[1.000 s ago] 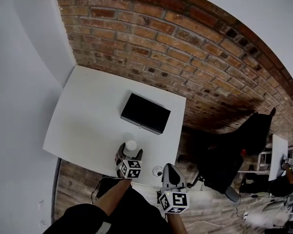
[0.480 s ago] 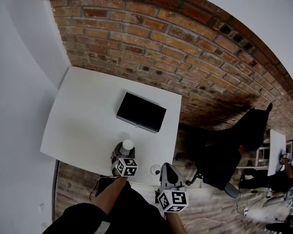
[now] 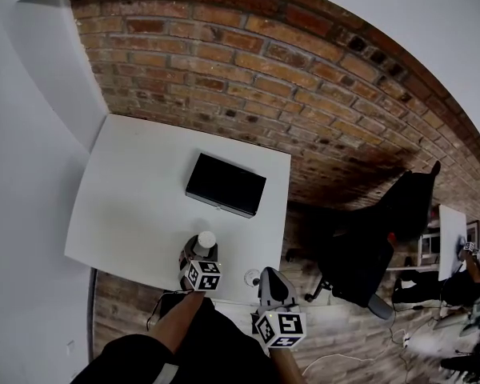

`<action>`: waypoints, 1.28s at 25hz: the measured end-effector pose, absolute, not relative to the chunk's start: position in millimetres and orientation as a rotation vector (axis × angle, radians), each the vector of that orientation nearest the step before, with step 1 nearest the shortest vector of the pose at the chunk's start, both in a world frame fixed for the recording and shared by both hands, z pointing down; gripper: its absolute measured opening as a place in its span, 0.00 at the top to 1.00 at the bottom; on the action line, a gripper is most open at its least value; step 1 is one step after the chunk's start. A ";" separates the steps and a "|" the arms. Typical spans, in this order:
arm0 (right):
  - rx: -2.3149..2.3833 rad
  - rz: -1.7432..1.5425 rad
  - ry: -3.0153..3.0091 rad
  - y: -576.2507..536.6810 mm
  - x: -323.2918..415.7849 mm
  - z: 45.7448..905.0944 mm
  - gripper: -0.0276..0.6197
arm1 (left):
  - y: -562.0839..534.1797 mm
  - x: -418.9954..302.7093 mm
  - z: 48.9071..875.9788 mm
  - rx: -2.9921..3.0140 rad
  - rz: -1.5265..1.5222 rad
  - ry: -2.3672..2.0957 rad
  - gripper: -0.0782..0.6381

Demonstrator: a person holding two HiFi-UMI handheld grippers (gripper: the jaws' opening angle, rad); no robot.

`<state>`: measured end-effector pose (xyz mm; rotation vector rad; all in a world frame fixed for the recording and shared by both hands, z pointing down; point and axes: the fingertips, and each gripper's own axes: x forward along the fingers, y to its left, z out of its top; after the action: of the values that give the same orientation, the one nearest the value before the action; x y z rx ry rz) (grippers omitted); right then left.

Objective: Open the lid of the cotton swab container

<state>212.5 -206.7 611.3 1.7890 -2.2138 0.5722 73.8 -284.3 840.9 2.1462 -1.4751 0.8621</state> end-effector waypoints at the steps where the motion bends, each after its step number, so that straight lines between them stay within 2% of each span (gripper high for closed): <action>1: 1.791 0.573 -2.215 -206.3 212.2 611.3 0.93 | -283.4 74.4 841.3 2.152 0.858 -1.455 0.53; 13: 1.783 0.594 -2.257 -206.9 200.7 610.5 0.93 | -271.0 75.4 820.0 2.293 0.824 -1.256 0.54; 32: 1.722 0.533 -2.420 -231.0 176.8 578.4 0.93 | -277.9 84.3 680.5 2.551 0.763 -1.101 0.54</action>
<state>176.8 -231.0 578.4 1.7216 -2.4202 0.5328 84.3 -277.9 680.5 2.5513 -1.1011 0.7628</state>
